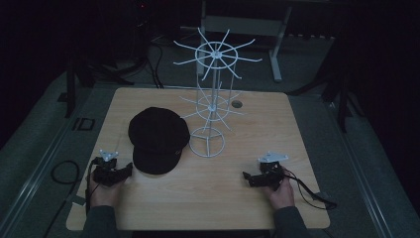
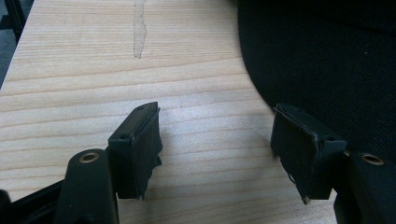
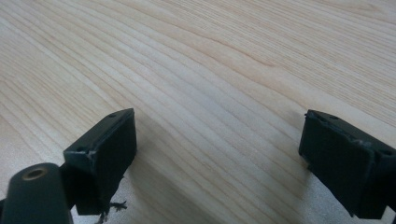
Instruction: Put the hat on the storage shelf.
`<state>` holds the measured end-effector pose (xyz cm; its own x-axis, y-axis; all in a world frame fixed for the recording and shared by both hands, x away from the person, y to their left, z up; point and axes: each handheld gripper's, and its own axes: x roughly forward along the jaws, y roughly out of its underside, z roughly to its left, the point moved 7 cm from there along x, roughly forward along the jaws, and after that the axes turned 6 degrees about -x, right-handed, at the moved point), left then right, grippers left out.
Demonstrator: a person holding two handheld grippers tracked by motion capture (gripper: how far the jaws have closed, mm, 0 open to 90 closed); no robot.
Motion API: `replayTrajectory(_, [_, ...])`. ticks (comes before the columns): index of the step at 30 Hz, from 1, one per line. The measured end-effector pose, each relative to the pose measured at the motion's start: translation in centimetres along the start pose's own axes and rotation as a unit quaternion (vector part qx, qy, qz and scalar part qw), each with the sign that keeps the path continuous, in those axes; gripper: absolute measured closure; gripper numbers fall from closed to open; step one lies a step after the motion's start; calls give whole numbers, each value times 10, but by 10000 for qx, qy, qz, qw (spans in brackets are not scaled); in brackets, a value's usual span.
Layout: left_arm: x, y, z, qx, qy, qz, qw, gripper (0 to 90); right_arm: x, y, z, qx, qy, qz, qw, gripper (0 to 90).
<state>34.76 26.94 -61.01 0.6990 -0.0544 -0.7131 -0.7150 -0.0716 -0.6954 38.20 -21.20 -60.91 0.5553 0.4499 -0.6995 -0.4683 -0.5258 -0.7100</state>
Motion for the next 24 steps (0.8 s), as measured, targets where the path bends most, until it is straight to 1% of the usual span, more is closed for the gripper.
replayTrajectory(6, [-1,0,-1,10,11,59,10000,347,0,0,0,9,8,0,10000,109])
replayTrajectory(10, [-2,0,-1,33,36,94,9999,376,0,0,0,16,19,0,10000,109])
replayTrajectory(15, [-3,0,-1,64,42,202,9998,413,0,0,0,19,22,0,10000,110])
replayTrajectory(16, [-5,-1,-2,111,67,293,9995,434,0,0,0,19,24,0,10000,109])
replayTrajectory(18, [-5,-1,-3,175,74,350,9992,446,0,0,0,20,25,0,10000,109])
replayTrajectory(21, [-8,-4,-4,229,106,342,9991,448,0,0,0,20,25,0,10000,109])
replayTrajectory(23, [-12,-9,-7,185,204,281,9992,448,0,0,0,21,25,0,10000,109])
replayTrajectory(24, [-14,-11,-8,202,244,266,9991,448,0,0,0,22,26,0,10000,109])
